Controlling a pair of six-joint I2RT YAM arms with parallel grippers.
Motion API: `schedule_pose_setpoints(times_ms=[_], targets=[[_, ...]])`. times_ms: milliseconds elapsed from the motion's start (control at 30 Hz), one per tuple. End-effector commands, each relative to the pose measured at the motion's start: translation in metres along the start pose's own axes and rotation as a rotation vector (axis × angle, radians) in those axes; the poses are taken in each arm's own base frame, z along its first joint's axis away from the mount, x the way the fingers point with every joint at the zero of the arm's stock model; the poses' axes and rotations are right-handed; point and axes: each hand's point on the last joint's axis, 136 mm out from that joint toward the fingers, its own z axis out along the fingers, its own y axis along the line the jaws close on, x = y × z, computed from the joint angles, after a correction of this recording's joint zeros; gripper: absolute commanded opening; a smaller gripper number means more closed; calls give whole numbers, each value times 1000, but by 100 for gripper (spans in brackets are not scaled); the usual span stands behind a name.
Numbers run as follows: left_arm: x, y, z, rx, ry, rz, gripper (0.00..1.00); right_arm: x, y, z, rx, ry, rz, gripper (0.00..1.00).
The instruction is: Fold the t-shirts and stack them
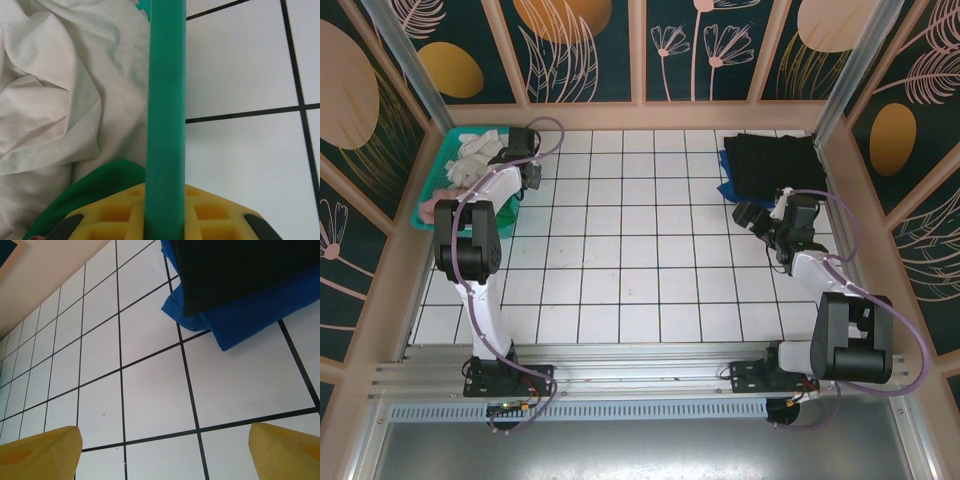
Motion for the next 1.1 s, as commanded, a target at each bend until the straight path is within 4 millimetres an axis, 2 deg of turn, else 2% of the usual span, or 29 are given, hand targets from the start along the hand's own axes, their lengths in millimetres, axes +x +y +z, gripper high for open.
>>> schedule_pose_setpoints(times_ms=[0,67,133,200,267,300,367,467,533,600,633,733,800,933,1033,1067], targets=[[-15,14,2,1,-38,-15,0,-4,-6,1,22,-14,10,87],[-15,14,4,2,-34,-20,1,-4,-6,1,29,-10,11,87],[-20,15,1,12,-38,-33,13,-6,-5,-1,30,-13,7,87],[-26,17,-8,24,-41,-61,46,-6,-4,-5,33,-20,6,87],[-31,23,-20,23,-32,-113,60,-7,-2,-11,34,-32,2,87],[-34,27,-29,19,-33,-149,65,-8,-1,-14,35,-41,-2,87],[-40,26,-48,65,-49,-201,67,-9,2,-20,33,-57,-12,87],[-35,30,-77,92,-79,-307,85,-10,7,-27,22,-73,-29,87],[-18,51,-100,2,-99,-449,98,-9,15,-29,2,-76,-48,87],[10,76,-120,-76,-78,-594,98,-6,24,-30,-22,-67,-70,87],[31,88,-126,-108,-59,-677,98,-3,29,-30,-45,-58,-81,87],[82,119,-129,-168,-47,-862,99,-1,39,-32,-88,-56,-96,87],[101,133,-121,-178,-33,-927,98,-3,43,-33,-96,-63,-102,87],[112,141,-86,-131,40,-954,82,-2,47,-33,-112,-63,-113,87],[102,133,-65,-68,59,-947,76,1,46,-34,-112,-65,-115,87],[100,132,-62,-60,58,-951,71,1,45,-34,-110,-67,-116,87]])
